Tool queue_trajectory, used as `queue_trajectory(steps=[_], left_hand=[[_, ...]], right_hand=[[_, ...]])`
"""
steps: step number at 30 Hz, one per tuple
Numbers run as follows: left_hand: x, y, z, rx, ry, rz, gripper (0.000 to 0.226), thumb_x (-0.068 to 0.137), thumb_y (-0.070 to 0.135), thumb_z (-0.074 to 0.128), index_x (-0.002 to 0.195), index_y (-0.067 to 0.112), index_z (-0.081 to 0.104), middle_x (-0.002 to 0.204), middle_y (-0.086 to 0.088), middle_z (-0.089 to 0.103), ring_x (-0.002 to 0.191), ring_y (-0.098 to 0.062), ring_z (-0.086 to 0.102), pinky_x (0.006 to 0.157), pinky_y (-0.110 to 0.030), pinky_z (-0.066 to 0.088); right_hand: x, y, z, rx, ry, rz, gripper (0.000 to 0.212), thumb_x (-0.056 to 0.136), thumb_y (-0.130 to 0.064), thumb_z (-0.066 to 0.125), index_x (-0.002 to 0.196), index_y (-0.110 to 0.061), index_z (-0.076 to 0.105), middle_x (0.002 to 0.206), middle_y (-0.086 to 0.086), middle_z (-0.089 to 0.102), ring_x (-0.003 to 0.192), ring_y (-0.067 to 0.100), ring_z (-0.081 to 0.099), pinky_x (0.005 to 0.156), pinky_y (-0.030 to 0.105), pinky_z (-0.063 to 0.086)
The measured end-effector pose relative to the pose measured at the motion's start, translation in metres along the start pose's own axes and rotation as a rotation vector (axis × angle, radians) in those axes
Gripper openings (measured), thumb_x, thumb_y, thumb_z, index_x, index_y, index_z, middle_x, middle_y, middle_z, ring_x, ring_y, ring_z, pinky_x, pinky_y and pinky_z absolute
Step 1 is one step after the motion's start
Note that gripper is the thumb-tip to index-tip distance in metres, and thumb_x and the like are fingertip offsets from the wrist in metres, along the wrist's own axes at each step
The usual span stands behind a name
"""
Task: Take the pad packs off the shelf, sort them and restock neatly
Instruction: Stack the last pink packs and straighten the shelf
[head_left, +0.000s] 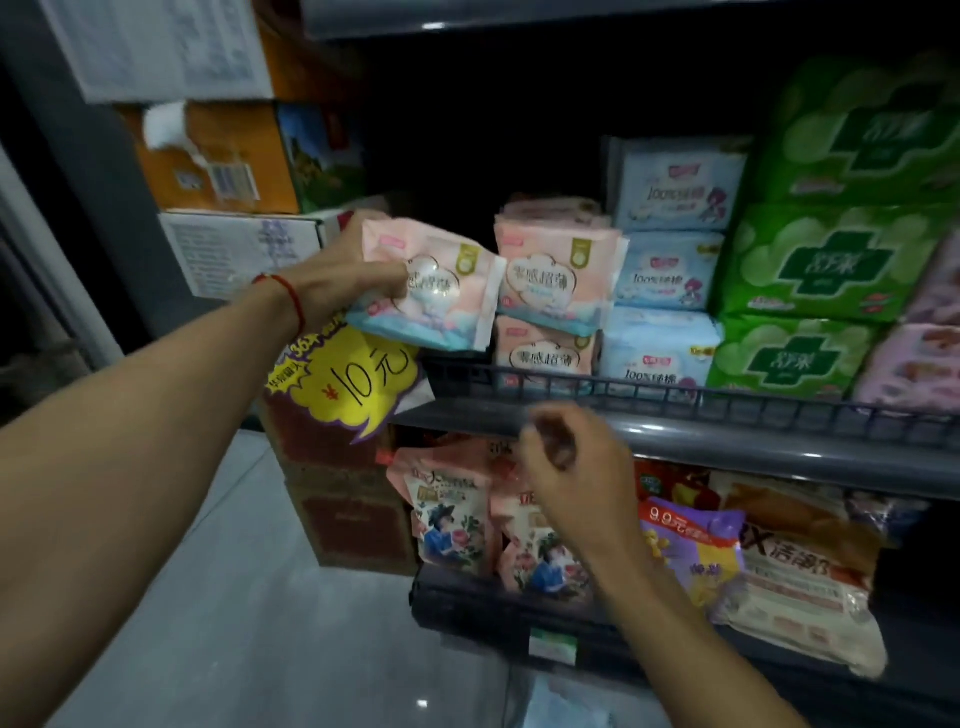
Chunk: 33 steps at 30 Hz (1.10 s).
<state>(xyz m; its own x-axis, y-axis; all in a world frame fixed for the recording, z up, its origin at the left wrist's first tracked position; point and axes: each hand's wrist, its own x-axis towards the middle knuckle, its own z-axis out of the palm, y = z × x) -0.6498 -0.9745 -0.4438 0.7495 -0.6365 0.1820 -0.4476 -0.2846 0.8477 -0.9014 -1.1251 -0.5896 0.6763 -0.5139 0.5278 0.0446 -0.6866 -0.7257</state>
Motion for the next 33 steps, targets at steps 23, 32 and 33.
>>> queue_trajectory(steps=[23, 32, 33], left_hand=[[0.033, 0.037, -0.014, -0.04, -0.028, -0.059, 0.065, 0.068, 0.03, 0.067, 0.128, 0.024, 0.042, 0.118, -0.018, 0.063, 0.102, -0.037, 0.067, 0.084, -0.05, 0.058], [0.058, 0.019, -0.017, -0.134, -0.126, -0.049, 0.05, 0.083, 0.002, 0.071, 0.127, 0.011, 0.049, 0.119, -0.022, 0.068, 0.095, -0.032, 0.071, 0.07, -0.039, 0.062], [0.059, 0.015, -0.019, -0.126, -0.153, -0.05, 0.056, 0.081, -0.002, 0.073, 0.13, 0.006, 0.048, 0.119, -0.023, 0.069, 0.096, -0.033, 0.072, 0.071, -0.037, 0.062]], right_hand=[[0.144, -0.103, 0.071, 0.05, 0.083, 0.087, 0.043, 0.102, -0.022, 0.059, 0.138, -0.005, 0.041, 0.135, 0.015, 0.055, 0.124, 0.034, 0.053, 0.102, 0.047, 0.046], [0.161, -0.085, 0.069, -0.107, 0.03, -0.017, 0.052, 0.102, -0.025, 0.06, 0.146, -0.006, 0.039, 0.132, 0.014, 0.058, 0.121, 0.033, 0.055, 0.096, 0.042, 0.048], [0.161, -0.081, 0.065, -0.136, 0.012, -0.041, 0.052, 0.101, -0.027, 0.061, 0.144, -0.006, 0.04, 0.13, 0.013, 0.059, 0.119, 0.032, 0.056, 0.091, 0.04, 0.048]])
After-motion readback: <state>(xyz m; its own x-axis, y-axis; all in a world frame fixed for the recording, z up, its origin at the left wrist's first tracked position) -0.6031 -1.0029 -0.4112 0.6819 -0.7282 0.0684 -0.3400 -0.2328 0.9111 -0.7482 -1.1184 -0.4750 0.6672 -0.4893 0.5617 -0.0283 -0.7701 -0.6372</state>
